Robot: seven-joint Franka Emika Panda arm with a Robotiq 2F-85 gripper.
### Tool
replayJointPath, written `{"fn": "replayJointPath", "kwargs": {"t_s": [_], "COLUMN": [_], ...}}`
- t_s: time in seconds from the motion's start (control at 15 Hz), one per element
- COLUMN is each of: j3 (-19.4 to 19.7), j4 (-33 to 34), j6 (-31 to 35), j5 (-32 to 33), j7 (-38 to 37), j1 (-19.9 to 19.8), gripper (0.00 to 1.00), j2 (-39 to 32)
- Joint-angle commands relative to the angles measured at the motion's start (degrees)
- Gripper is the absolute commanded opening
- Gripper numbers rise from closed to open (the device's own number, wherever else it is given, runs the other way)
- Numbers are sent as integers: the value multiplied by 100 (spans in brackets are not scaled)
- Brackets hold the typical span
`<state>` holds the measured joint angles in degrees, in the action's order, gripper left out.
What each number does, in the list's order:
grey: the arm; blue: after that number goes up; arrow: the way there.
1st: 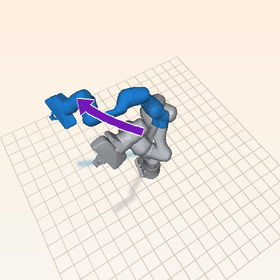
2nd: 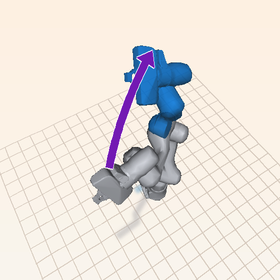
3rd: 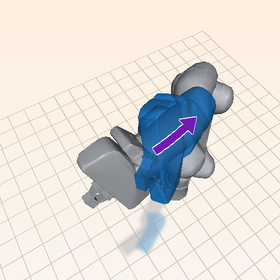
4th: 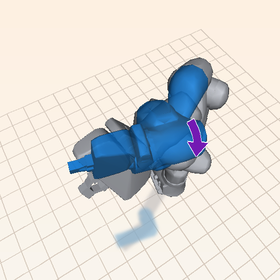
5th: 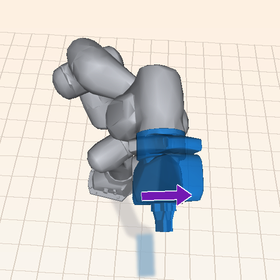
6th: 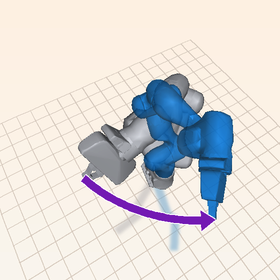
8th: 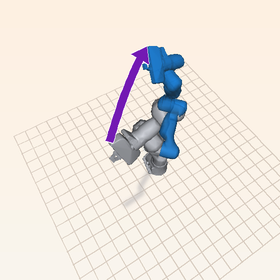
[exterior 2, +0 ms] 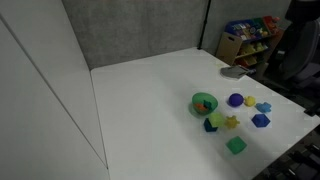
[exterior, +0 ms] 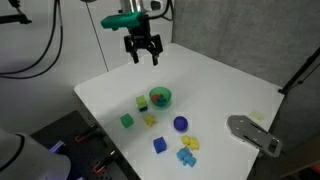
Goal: Put the purple ball in the bowl
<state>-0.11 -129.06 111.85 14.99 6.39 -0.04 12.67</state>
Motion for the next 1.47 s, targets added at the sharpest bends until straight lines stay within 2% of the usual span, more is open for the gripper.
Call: {"fn": "replayJointPath", "kwargs": {"t_s": [0.0, 0.47, 0.73, 0.87, 0.93, 1.13, 1.4], "j3": [133, 464, 573, 577, 584, 586, 763], "j4": [54, 260, 419, 502, 275, 395, 647], "j6": [567, 1896, 2550, 2614, 2612, 2629, 2738], "j5": [-100, -314, -885, -1044, -889, -959, -870], "j7": [-114, -289, -264, -293, -222, -226, -606], "j1": [-86, -394, -575, -603, -571, -587, -645], "gripper": [100, 100, 100, 100, 100, 100, 100], "j2": [-461, -1715, -2361, -2510, -2345, -2501, -2999]}}
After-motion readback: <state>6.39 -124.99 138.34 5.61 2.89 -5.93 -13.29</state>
